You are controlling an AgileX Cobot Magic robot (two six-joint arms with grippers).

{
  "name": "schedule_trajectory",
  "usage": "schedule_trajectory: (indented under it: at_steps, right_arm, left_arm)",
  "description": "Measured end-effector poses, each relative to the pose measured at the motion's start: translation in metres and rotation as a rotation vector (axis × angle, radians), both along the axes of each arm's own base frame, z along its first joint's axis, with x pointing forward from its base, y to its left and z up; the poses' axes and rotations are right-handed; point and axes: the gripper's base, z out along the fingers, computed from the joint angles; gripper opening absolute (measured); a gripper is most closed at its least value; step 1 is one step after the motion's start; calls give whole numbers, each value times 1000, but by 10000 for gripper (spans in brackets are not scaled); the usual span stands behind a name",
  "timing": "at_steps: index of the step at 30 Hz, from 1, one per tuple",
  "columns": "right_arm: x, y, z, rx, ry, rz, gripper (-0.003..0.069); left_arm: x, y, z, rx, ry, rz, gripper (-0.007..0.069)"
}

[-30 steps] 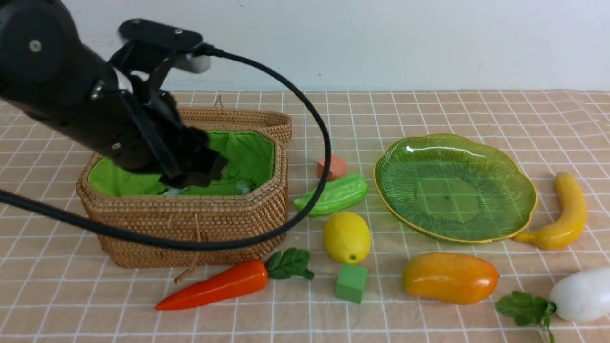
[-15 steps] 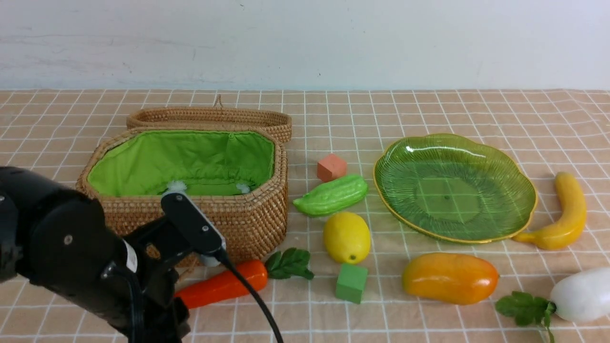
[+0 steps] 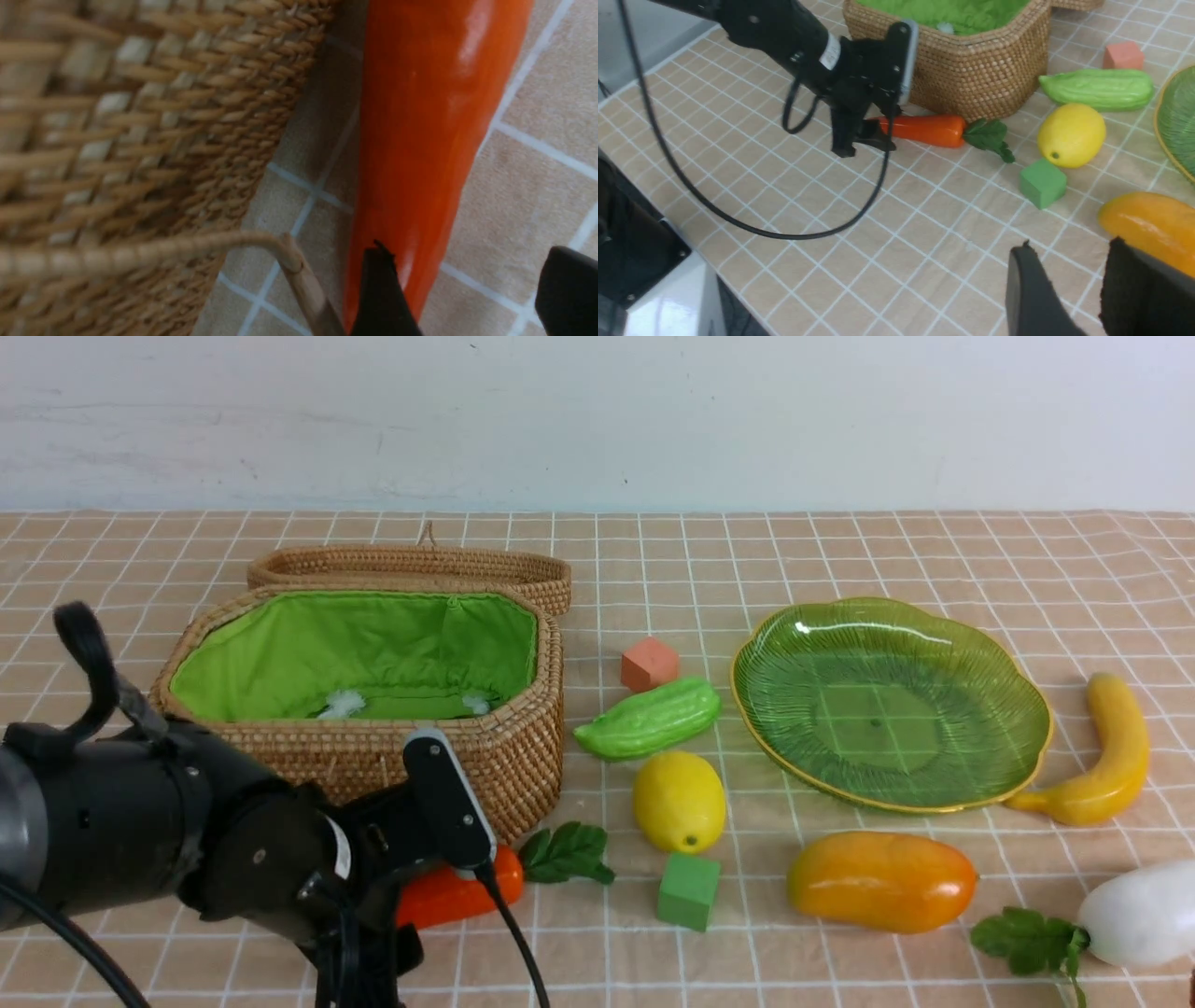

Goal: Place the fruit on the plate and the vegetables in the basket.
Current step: Use the left arm to grab a carrot and put it into the left basket

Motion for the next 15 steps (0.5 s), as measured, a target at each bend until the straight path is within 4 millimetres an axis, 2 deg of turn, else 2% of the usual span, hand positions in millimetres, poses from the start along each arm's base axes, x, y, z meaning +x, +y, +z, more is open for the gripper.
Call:
schedule_trajectory:
  at_steps: [11, 13, 15]
  right_arm:
    - [-2, 2, 1, 25, 15, 23, 242]
    - [-2, 3, 2, 37, 16, 28, 242]
    - [-3, 3, 2, 45, 20, 35, 242]
  left_arm:
    - [4, -2, -6, -3, -11, -3, 363]
    - [6, -3, -9, 2, -7, -7, 318]
    - [4, -1, -15, 24, 39, 5, 242]
